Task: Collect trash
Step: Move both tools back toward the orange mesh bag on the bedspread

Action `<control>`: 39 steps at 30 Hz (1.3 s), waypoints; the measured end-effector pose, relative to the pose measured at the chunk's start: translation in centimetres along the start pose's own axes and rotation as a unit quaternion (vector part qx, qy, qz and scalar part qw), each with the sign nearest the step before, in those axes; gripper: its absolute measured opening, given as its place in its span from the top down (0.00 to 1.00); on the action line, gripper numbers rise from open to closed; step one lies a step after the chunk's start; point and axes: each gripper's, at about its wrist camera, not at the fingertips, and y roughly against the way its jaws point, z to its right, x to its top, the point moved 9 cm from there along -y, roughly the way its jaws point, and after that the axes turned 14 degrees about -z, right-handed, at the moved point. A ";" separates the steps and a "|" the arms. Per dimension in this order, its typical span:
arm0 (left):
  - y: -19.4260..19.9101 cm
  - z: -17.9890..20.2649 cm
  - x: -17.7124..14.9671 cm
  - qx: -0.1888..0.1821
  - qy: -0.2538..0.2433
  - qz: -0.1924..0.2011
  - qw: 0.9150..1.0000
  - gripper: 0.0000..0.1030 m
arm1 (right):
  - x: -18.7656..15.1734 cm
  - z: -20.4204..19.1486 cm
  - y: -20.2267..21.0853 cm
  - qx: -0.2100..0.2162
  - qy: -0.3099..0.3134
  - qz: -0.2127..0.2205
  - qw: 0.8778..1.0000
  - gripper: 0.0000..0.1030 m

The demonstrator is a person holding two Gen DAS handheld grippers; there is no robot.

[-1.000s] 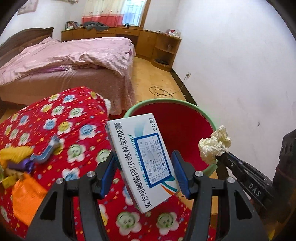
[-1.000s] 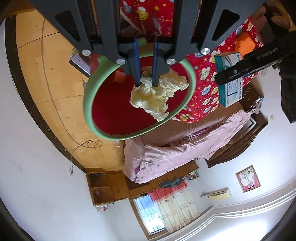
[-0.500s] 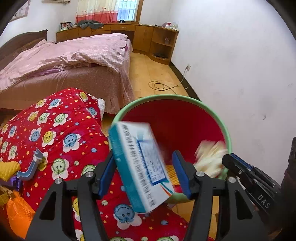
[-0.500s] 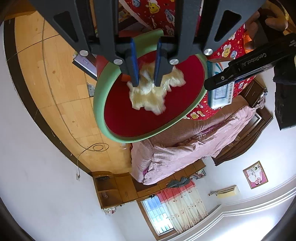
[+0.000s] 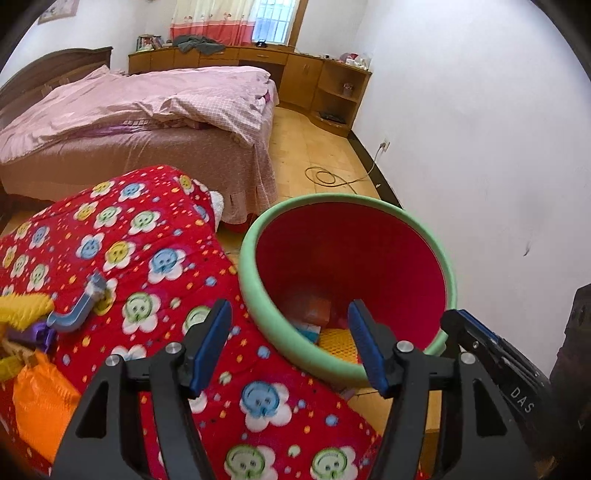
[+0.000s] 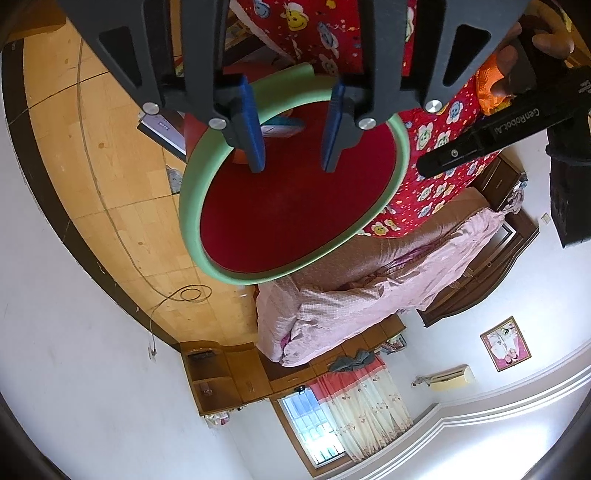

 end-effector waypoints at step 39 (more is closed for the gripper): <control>11.4 -18.2 -12.7 0.092 0.197 0.032 0.976 0.37 | -6.8 -15.6 -1.1 0.066 0.144 -0.084 0.984 0.36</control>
